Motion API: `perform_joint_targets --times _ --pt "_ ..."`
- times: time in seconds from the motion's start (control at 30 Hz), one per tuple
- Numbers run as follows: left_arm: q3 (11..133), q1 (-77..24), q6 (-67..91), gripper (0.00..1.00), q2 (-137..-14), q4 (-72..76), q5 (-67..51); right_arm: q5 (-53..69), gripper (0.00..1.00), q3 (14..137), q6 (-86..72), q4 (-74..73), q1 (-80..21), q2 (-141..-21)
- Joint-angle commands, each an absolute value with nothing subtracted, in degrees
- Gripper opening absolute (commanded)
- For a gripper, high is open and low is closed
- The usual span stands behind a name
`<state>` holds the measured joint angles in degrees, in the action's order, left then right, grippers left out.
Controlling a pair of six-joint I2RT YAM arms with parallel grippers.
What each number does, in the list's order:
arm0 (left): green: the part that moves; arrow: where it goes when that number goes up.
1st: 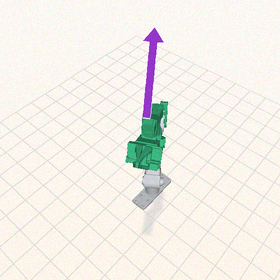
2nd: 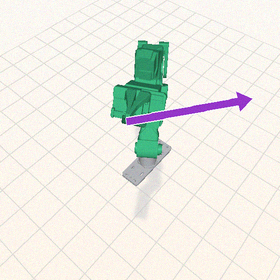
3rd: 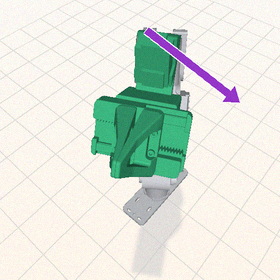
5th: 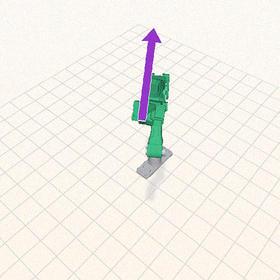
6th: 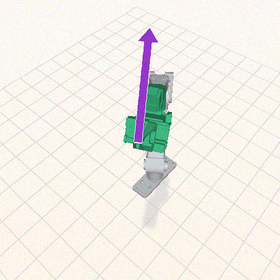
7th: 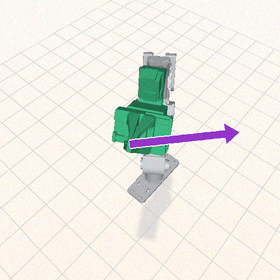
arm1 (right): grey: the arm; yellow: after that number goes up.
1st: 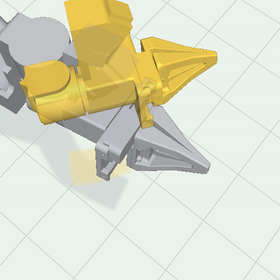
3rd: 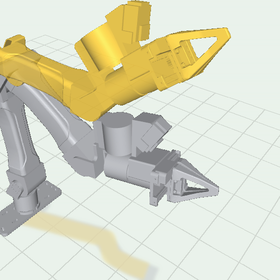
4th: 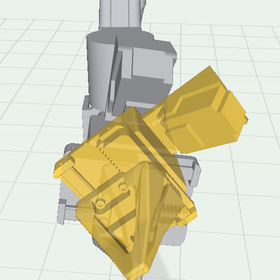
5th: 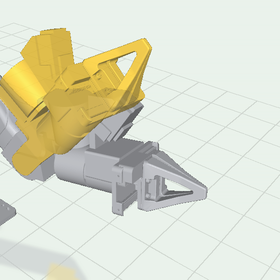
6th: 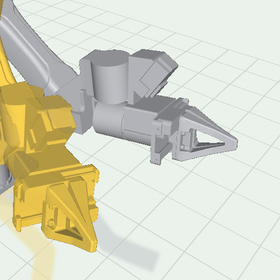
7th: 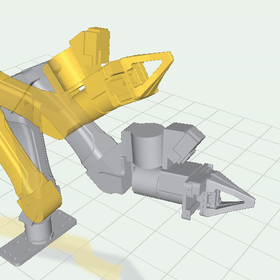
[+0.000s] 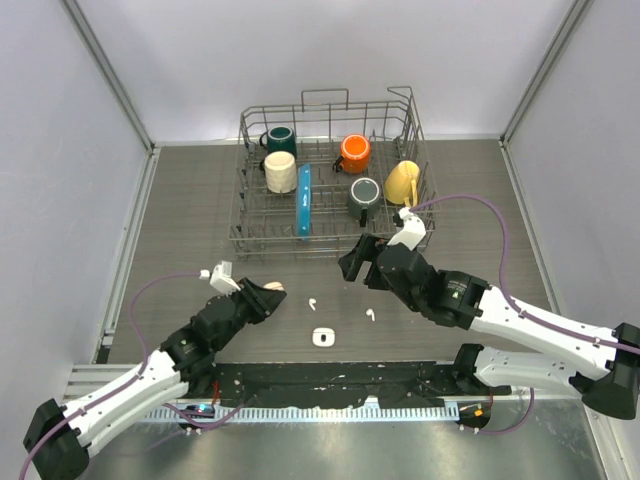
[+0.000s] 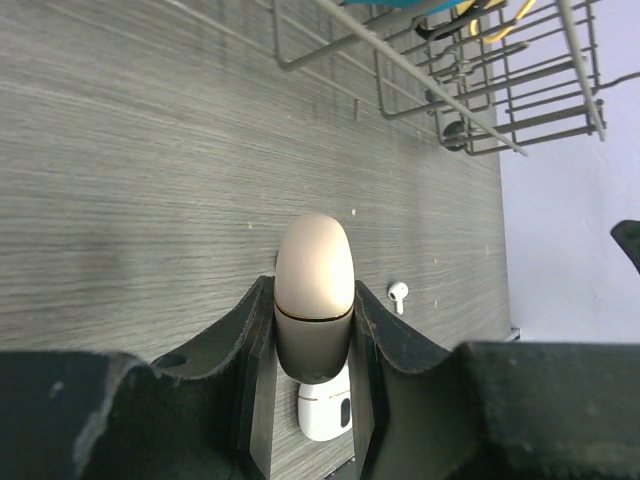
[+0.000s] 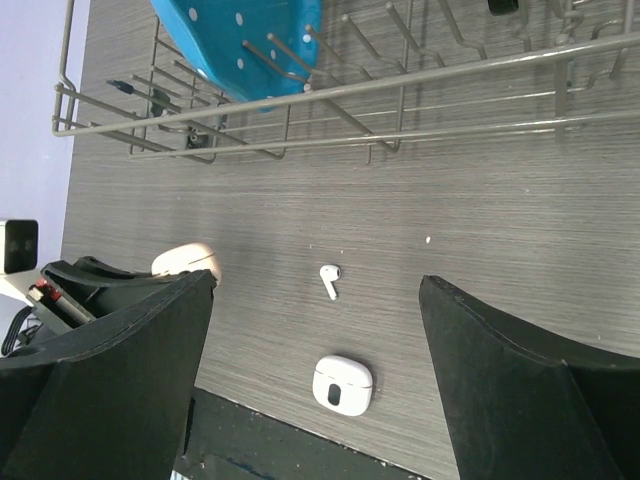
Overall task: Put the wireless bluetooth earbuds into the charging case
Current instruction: Place the charging case at the center of the board.
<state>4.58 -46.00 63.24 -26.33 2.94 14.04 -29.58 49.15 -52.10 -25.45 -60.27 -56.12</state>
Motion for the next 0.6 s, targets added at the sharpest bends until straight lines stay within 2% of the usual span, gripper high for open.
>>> perform_joint_targets --times 0.0,0.13,0.3,0.37,0.57 --pt "4.22 -45.7 68.9 0.03 -26.72 0.18 16.44 -29.27 0.89 50.27 -52.73 -24.78 -60.12 -56.42" --pt "5.09 -45.7 68.65 0.02 -31.89 -0.53 15.56 -29.0 0.89 50.1 -52.73 -24.26 -60.12 -56.51" --pt "3.0 -45.62 67.67 0.03 -41.39 9.03 12.75 -28.48 0.89 50.45 -52.56 -23.91 -60.12 -57.04" --pt "0.71 -45.7 68.11 0.05 -43.15 14.64 12.04 -28.3 0.89 50.62 -52.56 -23.82 -60.12 -57.13" --pt "1.14 -45.7 65.66 0.11 -46.93 14.76 10.55 -28.3 0.89 50.19 -52.65 -23.82 -60.12 -57.22"
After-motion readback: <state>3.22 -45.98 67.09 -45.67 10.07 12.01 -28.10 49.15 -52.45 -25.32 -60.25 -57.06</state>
